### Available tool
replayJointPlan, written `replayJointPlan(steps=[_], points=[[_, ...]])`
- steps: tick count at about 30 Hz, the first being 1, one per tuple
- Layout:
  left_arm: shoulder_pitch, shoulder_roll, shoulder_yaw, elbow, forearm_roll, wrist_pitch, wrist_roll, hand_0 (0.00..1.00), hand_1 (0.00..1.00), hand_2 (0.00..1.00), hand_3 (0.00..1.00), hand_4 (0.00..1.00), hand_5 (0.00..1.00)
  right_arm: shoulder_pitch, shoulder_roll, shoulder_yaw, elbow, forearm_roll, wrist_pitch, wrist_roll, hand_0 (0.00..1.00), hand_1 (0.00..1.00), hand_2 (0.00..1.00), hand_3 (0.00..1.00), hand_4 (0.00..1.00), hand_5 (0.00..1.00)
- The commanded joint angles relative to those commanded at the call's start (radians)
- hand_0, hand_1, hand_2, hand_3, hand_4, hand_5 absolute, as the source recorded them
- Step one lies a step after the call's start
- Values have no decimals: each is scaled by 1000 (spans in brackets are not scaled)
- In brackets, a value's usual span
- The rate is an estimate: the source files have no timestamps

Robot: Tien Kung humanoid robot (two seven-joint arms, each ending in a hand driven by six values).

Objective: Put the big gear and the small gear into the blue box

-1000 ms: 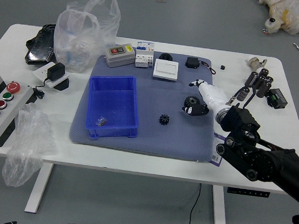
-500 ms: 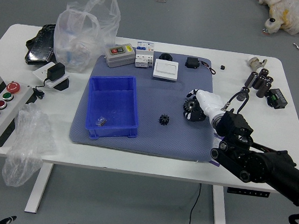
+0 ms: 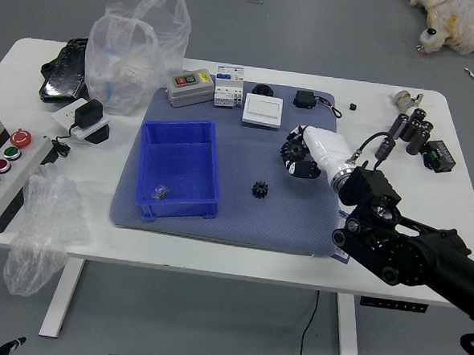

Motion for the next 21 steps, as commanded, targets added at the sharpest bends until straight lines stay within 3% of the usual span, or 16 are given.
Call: replayJointPlan(steps=[9,11,12,17,18,21], points=[[3,-2,1,-2,2,-2,8,964,981,997,917,998,998,80,21,-102,186,2,-4,24,598,553,422,698,389,126],[3,-2,2,-3,2,-2,10,964,981,997,917,998,998,88,29,-125,211,18,-11,44,598,553,422,698,389,126],[4,-2,2,-3,2,-3,11,961,974,989,913,998,998,92,33,-139,220,32,-9,57,613,553,469,708,399,133],[4,-1,5,-4,-6,-8,12,961,974,989,913,998,998,103,42,-184,239,111,38,92,613,553,469,708,399,133],[4,-1,6,-4,-8,-9,12,958,969,975,892,998,998,103,42,-186,239,117,44,94,713,745,754,794,432,174],[3,-2,7,-4,-11,-12,11,958,969,975,892,998,998,106,45,-194,239,133,63,95,713,745,754,794,432,174]])
